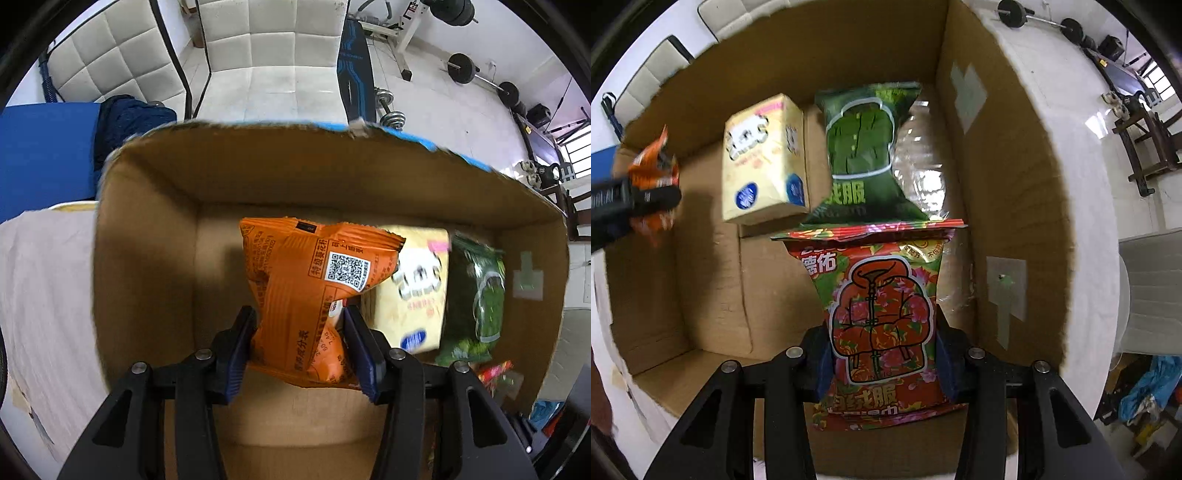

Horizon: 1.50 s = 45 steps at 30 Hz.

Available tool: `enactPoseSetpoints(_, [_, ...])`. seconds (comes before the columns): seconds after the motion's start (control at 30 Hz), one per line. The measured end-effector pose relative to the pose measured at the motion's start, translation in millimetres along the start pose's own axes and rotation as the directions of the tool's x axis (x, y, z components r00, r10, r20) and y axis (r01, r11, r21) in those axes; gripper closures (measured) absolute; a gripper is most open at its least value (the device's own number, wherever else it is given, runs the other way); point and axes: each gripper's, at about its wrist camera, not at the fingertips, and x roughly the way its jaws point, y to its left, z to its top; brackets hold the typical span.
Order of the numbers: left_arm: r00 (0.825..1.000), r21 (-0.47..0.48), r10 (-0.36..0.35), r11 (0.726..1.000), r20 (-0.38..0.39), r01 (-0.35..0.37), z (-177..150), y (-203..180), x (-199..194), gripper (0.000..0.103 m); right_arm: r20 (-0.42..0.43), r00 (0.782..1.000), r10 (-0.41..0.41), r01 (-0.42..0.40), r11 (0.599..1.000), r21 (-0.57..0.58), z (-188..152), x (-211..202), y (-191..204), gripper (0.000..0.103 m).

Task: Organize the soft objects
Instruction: 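Lower both bags into the cardboard box and open both tools, then move both tools back toward the sock bundle and blue pouch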

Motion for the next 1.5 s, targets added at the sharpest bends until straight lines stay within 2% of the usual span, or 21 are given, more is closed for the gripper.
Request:
enactPoseSetpoints(0.1, [1.0,-0.004,0.024,1.0,-0.019,-0.024,11,-1,6,0.055,-0.051,0.999,0.018,-0.017,1.0,0.012,4,11,-1,0.055])
enactPoseSetpoints(0.23, [0.999,-0.012,0.029,0.999,-0.025,-0.029,16,1,3,0.053,-0.042,0.999,0.025,-0.024,1.0,0.018,5,7,-1,0.047])
enactPoseSetpoints(0.4, [1.0,-0.03,0.012,0.999,-0.012,-0.012,10,7,-7,0.05,-0.011,1.0,0.005,-0.005,1.0,-0.012,3,-6,9,0.029])
enactPoseSetpoints(0.53, [1.0,-0.035,0.0,0.999,0.015,0.001,-5,11,-24,0.05,0.03,1.0,-0.008,0.009,1.0,-0.028,1,-22,16,0.024])
enactPoseSetpoints(0.57, [1.0,-0.036,-0.001,0.999,0.026,0.002,-10,12,-29,0.05,0.041,0.999,-0.009,0.01,0.999,-0.034,0,-26,18,0.014])
enactPoseSetpoints(0.63, [0.999,-0.032,-0.009,0.999,0.049,0.011,-22,12,-40,0.035,0.064,0.998,-0.006,0.008,0.999,-0.043,-3,-35,21,0.004])
enactPoseSetpoints(0.67, [0.998,-0.032,-0.01,0.999,0.062,0.012,-28,12,-45,0.03,0.074,0.997,-0.011,0.014,0.999,-0.049,-6,-39,22,0.004])
enactPoseSetpoints(0.73, [0.996,-0.039,-0.007,0.999,0.087,0.01,-44,13,-58,0.01,0.106,0.994,-0.01,0.016,0.998,-0.053,-10,-49,25,0.003])
enactPoseSetpoints(0.77, [0.995,-0.037,-0.006,0.999,0.096,0.009,-50,13,-63,0.008,0.111,0.994,-0.007,0.013,0.998,-0.053,-8,-51,26,0.0])
enactPoseSetpoints(1.03, [0.977,-0.022,-0.012,1.0,0.212,0.017,-110,12,-116,0.007,0.203,0.979,-0.021,0.037,0.996,-0.077,-38,-100,23,0.0])
enactPoseSetpoints(1.5, [0.926,-0.011,0.023,1.0,0.376,-0.02,-202,-9,-198,0.007,0.343,0.939,0.028,0.012,0.994,-0.113,-112,-196,12,0.0])
